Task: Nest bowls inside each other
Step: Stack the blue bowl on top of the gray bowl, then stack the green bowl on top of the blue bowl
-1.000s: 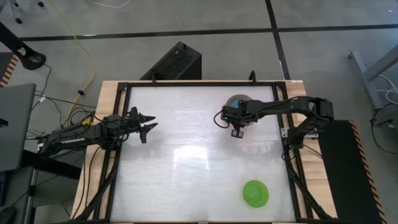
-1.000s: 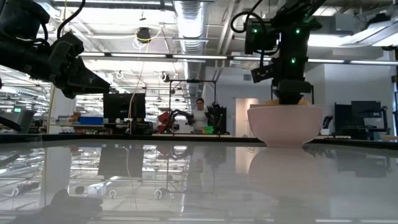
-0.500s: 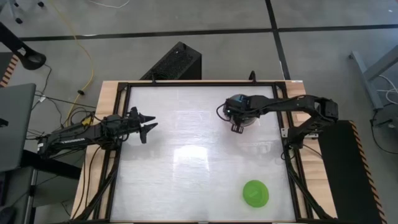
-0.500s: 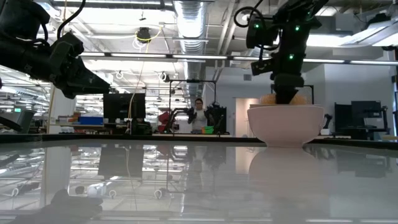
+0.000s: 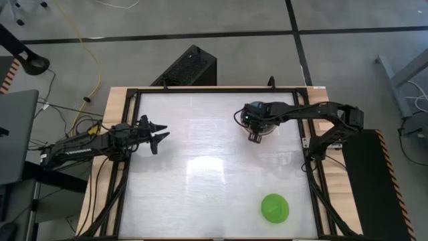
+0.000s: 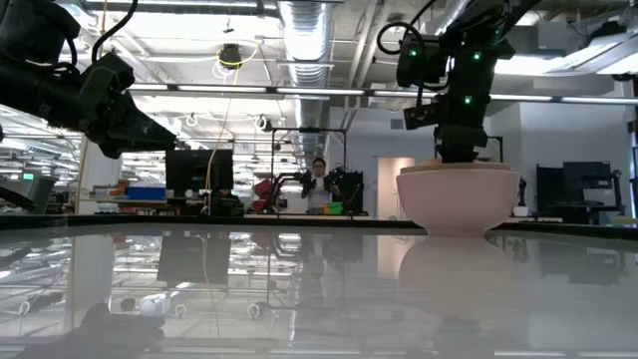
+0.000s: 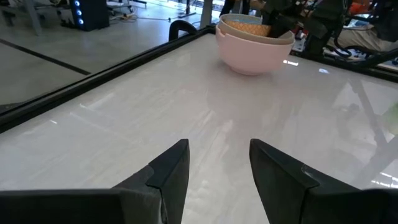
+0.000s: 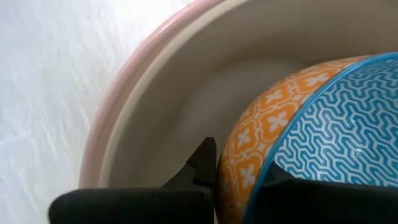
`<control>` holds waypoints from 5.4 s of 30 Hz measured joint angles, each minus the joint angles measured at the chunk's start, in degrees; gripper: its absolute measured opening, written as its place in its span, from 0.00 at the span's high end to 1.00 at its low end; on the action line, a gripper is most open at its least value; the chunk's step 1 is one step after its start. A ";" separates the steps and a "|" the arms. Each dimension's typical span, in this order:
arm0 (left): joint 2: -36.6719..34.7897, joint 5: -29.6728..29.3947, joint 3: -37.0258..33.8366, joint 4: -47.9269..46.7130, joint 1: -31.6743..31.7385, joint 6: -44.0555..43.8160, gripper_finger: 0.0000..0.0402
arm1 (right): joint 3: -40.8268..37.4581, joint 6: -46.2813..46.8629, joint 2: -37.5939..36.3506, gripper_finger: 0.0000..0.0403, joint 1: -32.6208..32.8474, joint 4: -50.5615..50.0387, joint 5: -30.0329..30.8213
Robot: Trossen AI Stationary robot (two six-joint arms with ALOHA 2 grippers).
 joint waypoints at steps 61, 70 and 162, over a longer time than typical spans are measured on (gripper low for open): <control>0.02 0.41 0.00 0.03 0.02 -0.15 0.61 | 16.25 103.31 0.12 0.40 52.89 -12.65 -2.08; 0.00 -0.67 0.02 0.03 0.00 0.42 0.61 | 13.14 113.33 4.30 0.40 61.01 -13.46 -7.88; 0.01 -2.50 0.04 -0.32 0.01 -0.61 0.61 | 8.39 18.56 -6.36 0.98 -20.31 -14.77 -12.66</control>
